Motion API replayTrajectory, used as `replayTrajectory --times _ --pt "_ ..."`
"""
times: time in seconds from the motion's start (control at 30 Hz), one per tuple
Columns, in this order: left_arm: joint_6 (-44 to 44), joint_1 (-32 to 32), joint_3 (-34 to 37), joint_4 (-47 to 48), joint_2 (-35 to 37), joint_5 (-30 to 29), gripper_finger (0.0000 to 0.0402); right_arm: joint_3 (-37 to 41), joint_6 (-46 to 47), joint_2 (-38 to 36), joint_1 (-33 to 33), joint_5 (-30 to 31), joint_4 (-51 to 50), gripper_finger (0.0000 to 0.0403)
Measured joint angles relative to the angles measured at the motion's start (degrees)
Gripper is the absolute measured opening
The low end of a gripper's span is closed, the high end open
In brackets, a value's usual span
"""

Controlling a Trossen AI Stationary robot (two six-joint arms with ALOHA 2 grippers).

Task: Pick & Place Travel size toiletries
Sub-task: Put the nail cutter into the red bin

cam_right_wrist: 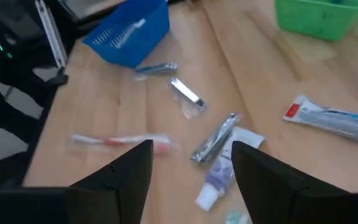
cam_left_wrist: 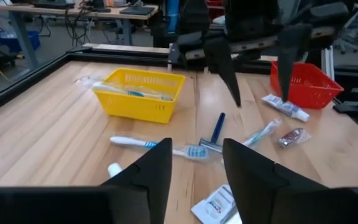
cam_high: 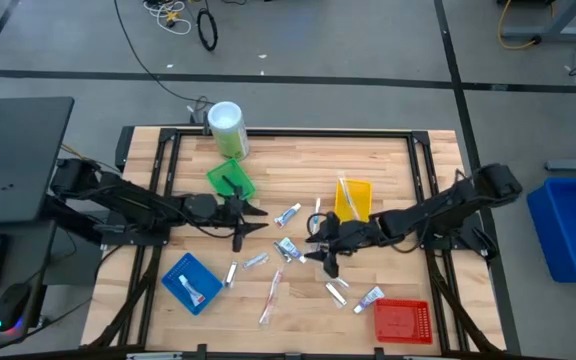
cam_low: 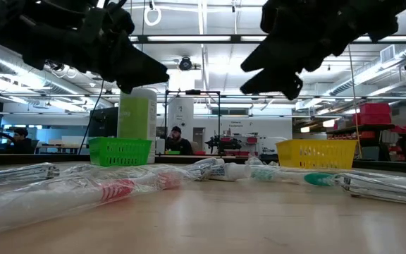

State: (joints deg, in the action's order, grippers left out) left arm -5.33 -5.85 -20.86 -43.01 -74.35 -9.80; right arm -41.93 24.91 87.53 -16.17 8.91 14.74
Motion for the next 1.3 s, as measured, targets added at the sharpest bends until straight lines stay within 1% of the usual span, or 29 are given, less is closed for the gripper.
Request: replayTrajectory --times 0.07,0.13,0.23,0.3,0.33,0.43,0.6,0.67,0.77,0.9,1.03,1.3 --pt "0.3 0.0 -0.6 -0.2 0.0 0.0 0.0164 -0.6 -0.4 1.9 -0.8 0.0 -1.2 0.0231" --pt "-0.2 0.0 -0.7 -0.2 0.0 0.0 0.0168 -3.2 0.8 2.7 -2.0 -0.8 -6.4 0.0231" --pt "-1.1 0.0 -0.7 -0.1 0.0 0.0 0.0169 -9.3 3.5 2.6 -4.9 -1.7 -20.3 0.0224" --pt "-1.1 0.0 -0.7 0.1 0.0 0.0 0.0168 -14.2 7.3 2.6 -7.0 -2.0 -32.1 0.0217" --pt "-1.1 0.0 -0.7 0.2 0.0 0.0 0.0167 -16.4 9.6 2.6 -8.0 -2.2 -36.3 0.0214" --pt "-1.6 0.0 -0.7 0.2 0.0 0.0 0.0167 -20.3 13.9 2.7 -10.6 -3.7 -42.1 0.0212" --pt "-1.9 0.0 -0.7 0.1 0.0 0.0 0.0166 -19.7 19.4 4.0 -12.9 -8.1 -43.6 0.0227" --pt "-1.9 0.0 -0.7 0.5 0.0 0.0 0.0166 -19.4 21.0 6.0 -13.3 -9.4 -43.9 0.0234" --pt "-1.9 0.0 -0.7 1.0 0.0 0.0 0.0166 -19.4 21.6 9.5 -14.0 -10.9 -42.8 0.024" --pt "-2.0 0.0 -0.7 1.9 0.0 0.0 0.0166 -19.3 20.1 13.8 -14.6 -12.4 -40.5 0.024" --pt "-0.9 0.0 -0.7 2.1 0.0 -0.1 0.0166 -19.3 20.6 15.9 -14.7 -12.5 -39.8 0.0231" --pt "3.0 0.0 -0.7 2.0 0.0 0.0 0.0166 -19.4 24.1 18.6 -14.8 -10.0 -40.0 0.0226"
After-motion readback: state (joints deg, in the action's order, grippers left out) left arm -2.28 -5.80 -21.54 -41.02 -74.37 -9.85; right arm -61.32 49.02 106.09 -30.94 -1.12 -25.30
